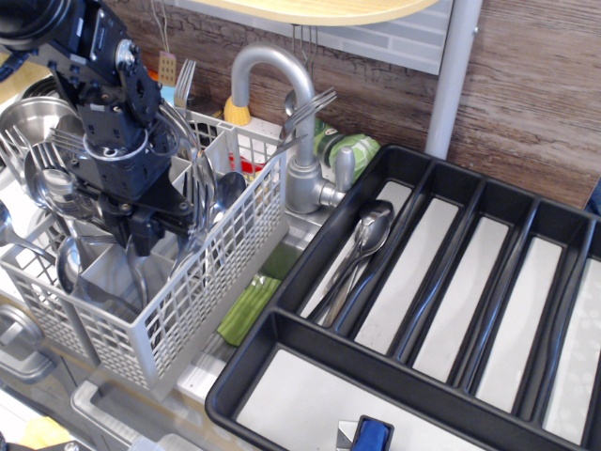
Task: Put small spoon from basket to tray
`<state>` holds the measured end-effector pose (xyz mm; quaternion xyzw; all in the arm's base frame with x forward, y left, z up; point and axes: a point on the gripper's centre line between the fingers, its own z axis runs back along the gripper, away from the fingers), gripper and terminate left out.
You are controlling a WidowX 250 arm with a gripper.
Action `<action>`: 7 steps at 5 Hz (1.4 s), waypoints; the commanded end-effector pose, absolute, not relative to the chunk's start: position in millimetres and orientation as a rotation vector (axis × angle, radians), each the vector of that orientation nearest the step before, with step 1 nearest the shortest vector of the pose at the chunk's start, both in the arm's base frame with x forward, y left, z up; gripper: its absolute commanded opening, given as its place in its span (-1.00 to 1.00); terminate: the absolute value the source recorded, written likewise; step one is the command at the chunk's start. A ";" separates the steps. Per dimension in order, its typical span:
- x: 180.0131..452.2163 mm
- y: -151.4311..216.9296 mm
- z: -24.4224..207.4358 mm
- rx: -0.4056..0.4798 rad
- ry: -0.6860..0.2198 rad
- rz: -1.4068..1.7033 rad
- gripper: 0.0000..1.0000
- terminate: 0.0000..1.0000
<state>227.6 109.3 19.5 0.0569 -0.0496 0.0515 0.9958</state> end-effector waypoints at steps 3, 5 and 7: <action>234.4 60.8 134.2 0.303 0.008 0.179 -1.00 -1.00; 266.4 11.1 189.4 0.416 -0.007 0.201 -1.00 -1.00; 303.2 1.5 169.8 0.442 -0.102 0.141 -1.00 -1.00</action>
